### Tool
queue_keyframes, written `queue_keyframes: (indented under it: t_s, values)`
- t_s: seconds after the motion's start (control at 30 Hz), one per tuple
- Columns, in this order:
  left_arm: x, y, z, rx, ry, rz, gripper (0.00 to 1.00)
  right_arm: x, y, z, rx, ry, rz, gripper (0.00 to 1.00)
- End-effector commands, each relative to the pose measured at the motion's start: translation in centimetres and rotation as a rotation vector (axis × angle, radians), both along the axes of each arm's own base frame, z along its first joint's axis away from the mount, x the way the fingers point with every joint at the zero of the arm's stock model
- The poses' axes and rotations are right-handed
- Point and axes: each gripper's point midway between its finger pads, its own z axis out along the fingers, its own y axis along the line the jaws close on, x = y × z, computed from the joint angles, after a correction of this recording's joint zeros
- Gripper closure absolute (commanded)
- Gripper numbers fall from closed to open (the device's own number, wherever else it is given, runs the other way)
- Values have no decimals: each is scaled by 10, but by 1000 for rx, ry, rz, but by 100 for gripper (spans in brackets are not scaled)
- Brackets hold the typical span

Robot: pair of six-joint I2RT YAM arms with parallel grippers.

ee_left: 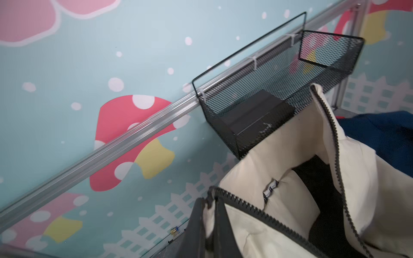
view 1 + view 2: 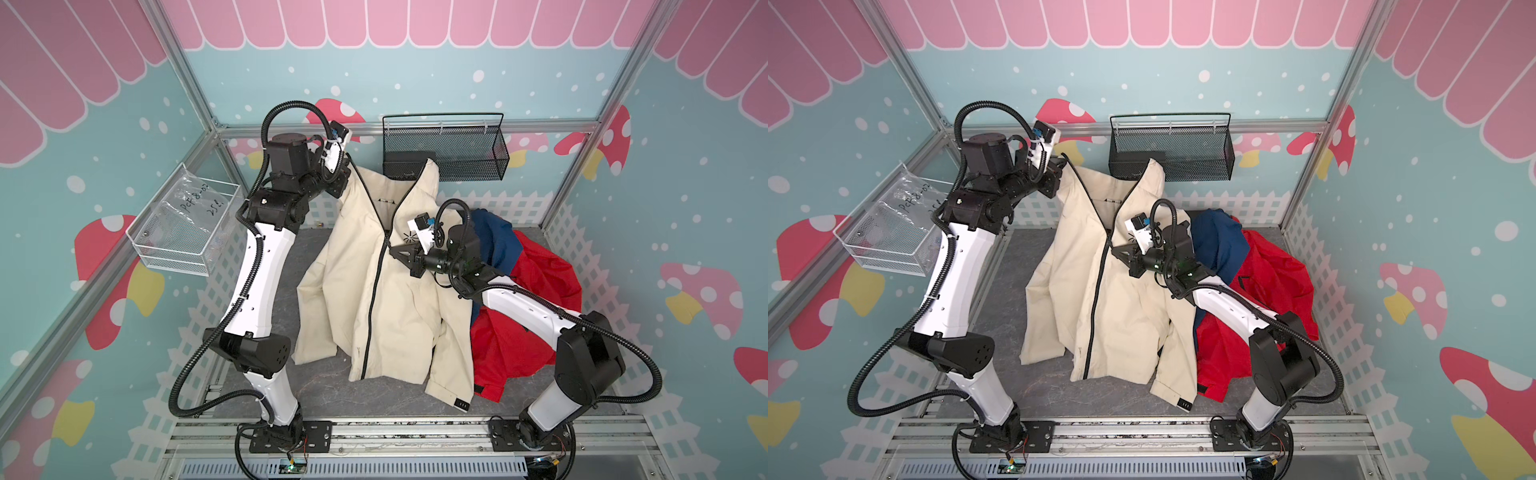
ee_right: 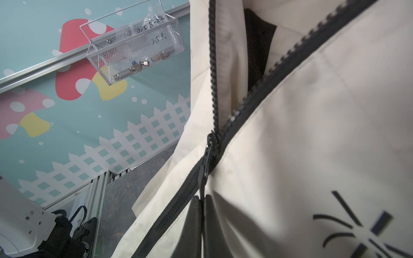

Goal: Unzip the jacket
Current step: Unzip the zipper on the jacket.

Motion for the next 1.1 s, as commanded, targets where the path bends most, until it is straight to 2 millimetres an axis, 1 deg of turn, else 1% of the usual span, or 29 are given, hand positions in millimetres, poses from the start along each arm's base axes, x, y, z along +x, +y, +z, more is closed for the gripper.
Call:
queue_keyframes:
  t_s: [0.0,0.13,0.27,0.43,0.5,0.63,0.7,0.83,0.9,1.07]
  values:
    - [8,40,60,-143,-192,248,100,-11,-2,-45,-67,151,5,100]
    - [10,47,60,-124,-203,302,100,-28,-5,-60,-95,191,26,100]
    - [11,47,55,-105,-202,305,100,-40,-7,-71,-112,215,48,100]
    - [14,48,47,-95,-196,309,100,-51,-3,-73,-112,242,92,100]
    - [15,49,45,-94,-207,317,100,-60,0,-76,-118,271,127,100]
    - [12,50,47,-79,-256,336,100,-82,3,-97,-163,314,165,100]
    - [9,52,47,-78,-265,340,100,-92,4,-103,-170,332,179,100]
    - [4,48,47,-72,-267,312,100,-109,5,-111,-164,389,198,100]
    - [3,50,45,-83,-258,311,100,-113,5,-112,-167,395,196,100]
    - [5,52,41,-153,-221,314,100,-114,4,-111,-159,419,179,100]
